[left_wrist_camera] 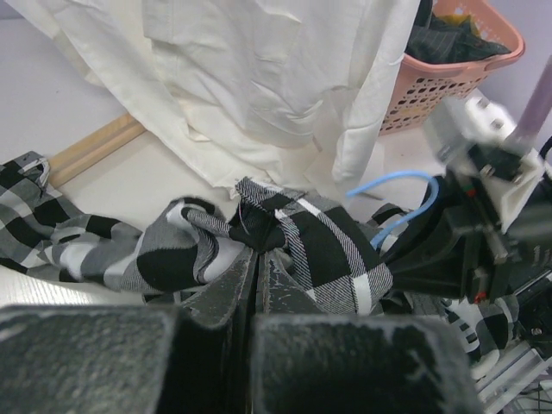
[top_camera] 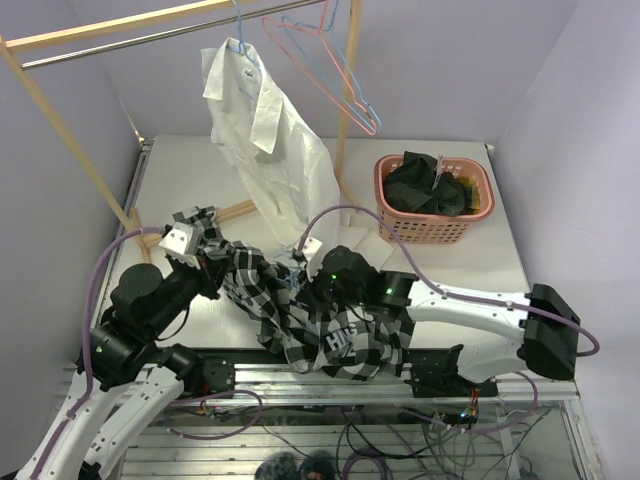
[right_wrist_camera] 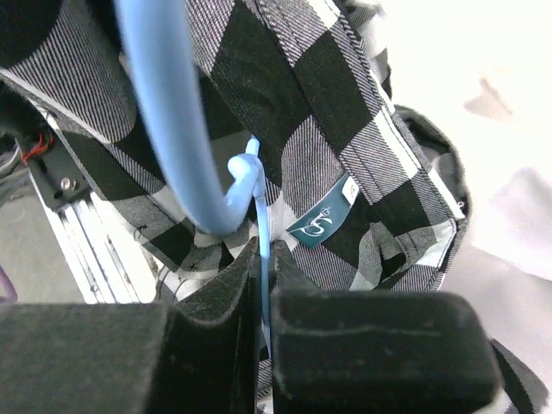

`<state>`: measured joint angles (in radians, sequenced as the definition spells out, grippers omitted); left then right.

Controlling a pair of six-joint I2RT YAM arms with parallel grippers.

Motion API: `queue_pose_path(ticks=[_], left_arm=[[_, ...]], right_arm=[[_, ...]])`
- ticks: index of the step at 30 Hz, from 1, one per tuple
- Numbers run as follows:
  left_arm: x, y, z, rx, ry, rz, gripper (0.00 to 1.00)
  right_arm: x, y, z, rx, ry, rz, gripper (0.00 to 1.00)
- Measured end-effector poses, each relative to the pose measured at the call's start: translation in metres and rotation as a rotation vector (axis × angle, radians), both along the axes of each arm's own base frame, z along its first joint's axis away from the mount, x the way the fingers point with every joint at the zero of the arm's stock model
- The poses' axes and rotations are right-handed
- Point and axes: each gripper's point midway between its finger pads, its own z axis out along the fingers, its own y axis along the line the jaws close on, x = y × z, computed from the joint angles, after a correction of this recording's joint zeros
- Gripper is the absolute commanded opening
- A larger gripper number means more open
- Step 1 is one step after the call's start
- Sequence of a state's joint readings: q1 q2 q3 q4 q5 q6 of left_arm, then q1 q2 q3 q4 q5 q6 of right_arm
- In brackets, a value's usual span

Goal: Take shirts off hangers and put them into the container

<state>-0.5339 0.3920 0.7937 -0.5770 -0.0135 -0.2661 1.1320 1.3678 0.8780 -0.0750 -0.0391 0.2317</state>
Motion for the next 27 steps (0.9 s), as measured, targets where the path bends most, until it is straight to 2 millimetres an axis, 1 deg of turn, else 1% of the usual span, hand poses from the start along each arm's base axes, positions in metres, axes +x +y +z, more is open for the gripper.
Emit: queue_pose_path(ticks=[2,4,6,7,8,9,11,12,14,16,19,22,23,25,27], left_arm=[[-0.002,0.001,0.003,-0.009,-0.015,0.0,0.07],[-0.005,0.003,0.007,-0.019,-0.032,0.0,0.07],[-0.006,0.004,0.01,-0.024,-0.041,0.001,0.08],[-0.006,0.004,0.01,-0.025,-0.042,0.001,0.12],[-0.006,0.004,0.009,-0.024,-0.041,0.001,0.18],[-0.005,0.003,0.009,-0.024,-0.04,0.001,0.22],[-0.005,0.003,0.01,-0.025,-0.042,0.0,0.27],[-0.005,0.003,0.01,-0.028,-0.043,0.001,0.29],[-0.006,0.004,0.012,-0.033,-0.049,0.002,0.35],[-0.008,0.007,0.015,-0.041,-0.064,0.01,0.43],[-0.015,0.015,0.025,-0.071,-0.108,0.034,0.51],[-0.023,0.025,0.036,-0.11,-0.162,0.063,0.56],[-0.026,0.029,0.04,-0.124,-0.181,0.071,0.59],[-0.031,0.034,0.047,-0.147,-0.214,0.081,0.79],[-0.036,0.037,0.053,-0.167,-0.241,0.086,0.81]], right_arm=[[0.005,-0.006,0.013,0.004,-0.029,-0.034,0.0],[0.011,-0.012,0.04,0.028,-0.067,-0.069,0.0],[0.015,-0.015,0.084,0.085,-0.112,-0.094,0.0],[0.017,-0.016,0.113,0.128,-0.135,-0.103,0.0],[0.018,-0.016,0.138,0.169,-0.156,-0.107,0.0],[0.017,-0.017,0.165,0.206,-0.172,-0.107,0.0],[0.013,-0.021,0.209,0.279,-0.2,-0.098,0.0],[0.01,-0.024,0.229,0.308,-0.212,-0.089,0.0],[0.003,-0.03,0.255,0.339,-0.221,-0.068,0.0],[-0.004,-0.036,0.275,0.351,-0.225,-0.045,0.0],[-0.011,-0.043,0.297,0.35,-0.235,-0.014,0.0],[-0.015,-0.05,0.313,0.326,-0.247,0.006,0.0],[-0.015,-0.051,0.315,0.315,-0.25,0.01,0.0],[-0.015,-0.05,0.315,0.278,-0.245,0.021,0.0],[-0.013,-0.046,0.306,0.23,-0.231,0.032,0.0]])
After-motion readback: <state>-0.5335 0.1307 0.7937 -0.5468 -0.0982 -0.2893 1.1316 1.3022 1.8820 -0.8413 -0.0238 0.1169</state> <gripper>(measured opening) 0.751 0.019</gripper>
